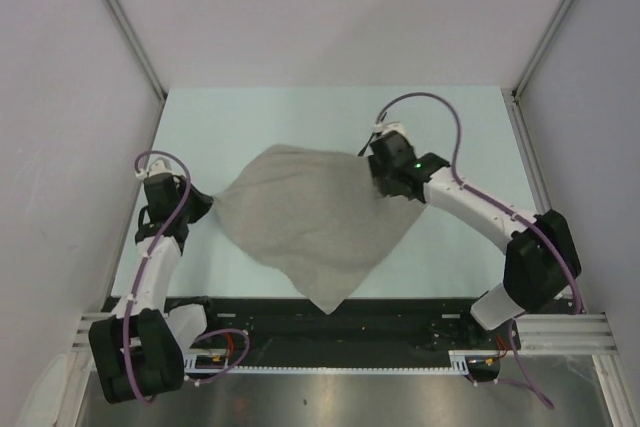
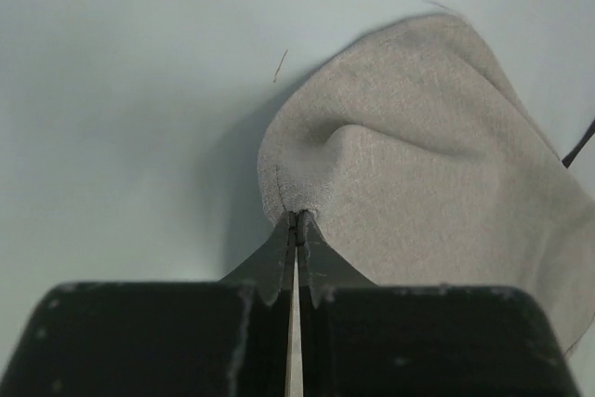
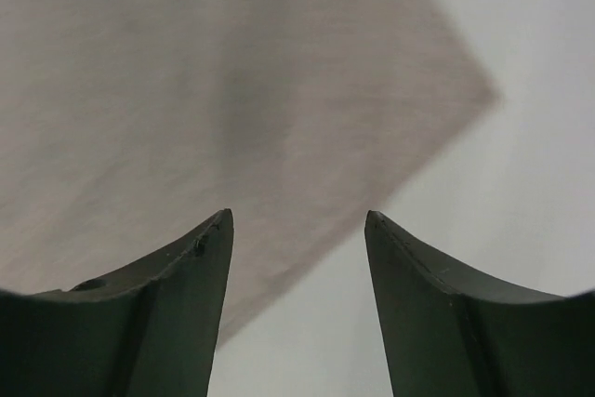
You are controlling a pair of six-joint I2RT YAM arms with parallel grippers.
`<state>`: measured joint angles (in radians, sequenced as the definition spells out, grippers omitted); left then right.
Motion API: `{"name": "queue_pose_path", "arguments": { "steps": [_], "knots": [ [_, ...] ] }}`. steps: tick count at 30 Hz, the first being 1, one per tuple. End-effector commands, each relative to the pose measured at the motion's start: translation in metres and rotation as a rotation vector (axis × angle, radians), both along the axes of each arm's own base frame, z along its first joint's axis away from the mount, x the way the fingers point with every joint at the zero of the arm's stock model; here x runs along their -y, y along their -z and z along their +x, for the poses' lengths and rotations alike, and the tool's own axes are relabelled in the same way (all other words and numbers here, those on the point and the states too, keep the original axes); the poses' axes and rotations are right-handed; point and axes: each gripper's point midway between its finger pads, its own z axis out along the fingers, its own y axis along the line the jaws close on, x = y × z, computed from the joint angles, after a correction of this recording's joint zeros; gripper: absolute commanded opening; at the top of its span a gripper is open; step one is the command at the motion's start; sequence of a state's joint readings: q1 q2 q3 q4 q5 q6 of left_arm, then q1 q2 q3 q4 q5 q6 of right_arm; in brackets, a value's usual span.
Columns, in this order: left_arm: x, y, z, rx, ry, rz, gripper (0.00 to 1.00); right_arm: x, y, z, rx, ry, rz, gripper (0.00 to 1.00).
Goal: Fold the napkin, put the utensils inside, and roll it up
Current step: Flatten the napkin out
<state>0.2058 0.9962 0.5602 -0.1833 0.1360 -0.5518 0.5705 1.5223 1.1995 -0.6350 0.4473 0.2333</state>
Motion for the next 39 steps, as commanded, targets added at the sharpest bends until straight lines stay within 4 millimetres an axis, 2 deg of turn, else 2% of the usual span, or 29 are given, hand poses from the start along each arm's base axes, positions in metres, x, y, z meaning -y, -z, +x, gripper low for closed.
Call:
{"name": "queue_pose_path", "arguments": {
  "steps": [1, 2, 3, 4, 5, 7, 8, 11, 13, 16, 23, 25, 27, 30, 35, 36, 37, 38, 39],
  "knots": [
    [0.003, -0.042, 0.024, 0.165, 0.013, -0.018, 0.00, -0.145, -0.002, -0.039, -0.065, -0.442, 0.246, 0.64],
    [0.002, -0.045, 0.025, 0.170, 0.009, -0.014, 0.00, -0.168, 0.001, -0.057, -0.120, -0.513, 0.292, 0.64],
    [0.001, -0.045, 0.025, 0.172, 0.006, -0.011, 0.00, -0.185, 0.002, -0.066, -0.144, -0.555, 0.311, 0.63],
    [0.001, -0.047, 0.025, 0.176, 0.005, -0.009, 0.00, -0.196, 0.015, -0.077, -0.186, -0.585, 0.295, 0.63],
    [0.001, -0.046, 0.025, 0.171, 0.005, -0.006, 0.00, -0.208, 0.023, -0.103, -0.230, -0.645, 0.261, 0.62],
    [0.000, -0.044, 0.024, 0.168, 0.002, -0.003, 0.00, -0.215, 0.034, -0.122, -0.260, -0.675, 0.208, 0.62],
    [0.000, -0.043, 0.025, 0.165, -0.001, -0.006, 0.00, -0.219, 0.039, -0.143, -0.294, -0.714, 0.194, 0.61],
    [0.000, -0.046, 0.028, 0.168, 0.001, -0.010, 0.00, -0.220, 0.057, -0.180, -0.371, -0.725, 0.185, 0.61],
    [-0.001, -0.050, 0.033, 0.182, -0.001, -0.009, 0.00, -0.207, 0.076, -0.185, -0.404, -0.668, 0.151, 0.61],
    [-0.003, -0.052, 0.037, 0.189, -0.011, -0.013, 0.00, -0.194, 0.096, -0.178, -0.419, -0.555, 0.128, 0.61],
    [0.001, -0.048, 0.043, 0.187, -0.004, -0.033, 0.00, -0.189, 0.117, -0.150, -0.413, -0.444, 0.180, 0.64],
    [0.004, -0.042, 0.042, 0.170, 0.003, -0.037, 0.00, -0.185, 0.128, -0.140, -0.427, -0.412, 0.193, 0.64],
    [0.007, -0.045, 0.046, 0.193, 0.012, -0.035, 0.00, -0.180, 0.140, -0.132, -0.444, -0.388, 0.195, 0.65],
    [0.014, -0.043, 0.051, 0.181, 0.031, -0.038, 0.00, -0.171, 0.154, -0.109, -0.459, -0.324, 0.220, 0.65],
    [0.017, -0.042, 0.061, 0.175, 0.042, -0.036, 0.00, -0.154, 0.163, -0.059, -0.437, -0.230, 0.241, 0.65],
    [0.018, -0.045, 0.064, 0.181, 0.049, -0.035, 0.00, -0.158, 0.158, -0.046, -0.414, -0.224, 0.252, 0.65],
    [0.018, -0.045, 0.066, 0.182, 0.049, -0.035, 0.00, -0.154, 0.165, -0.040, -0.426, -0.214, 0.242, 0.65],
    [0.017, -0.042, 0.067, 0.172, 0.049, -0.037, 0.00, -0.149, 0.164, -0.027, -0.415, -0.192, 0.251, 0.65],
    [0.018, -0.044, 0.070, 0.178, 0.051, -0.039, 0.00, -0.152, 0.158, -0.015, -0.396, -0.190, 0.269, 0.65]
  ]
}}
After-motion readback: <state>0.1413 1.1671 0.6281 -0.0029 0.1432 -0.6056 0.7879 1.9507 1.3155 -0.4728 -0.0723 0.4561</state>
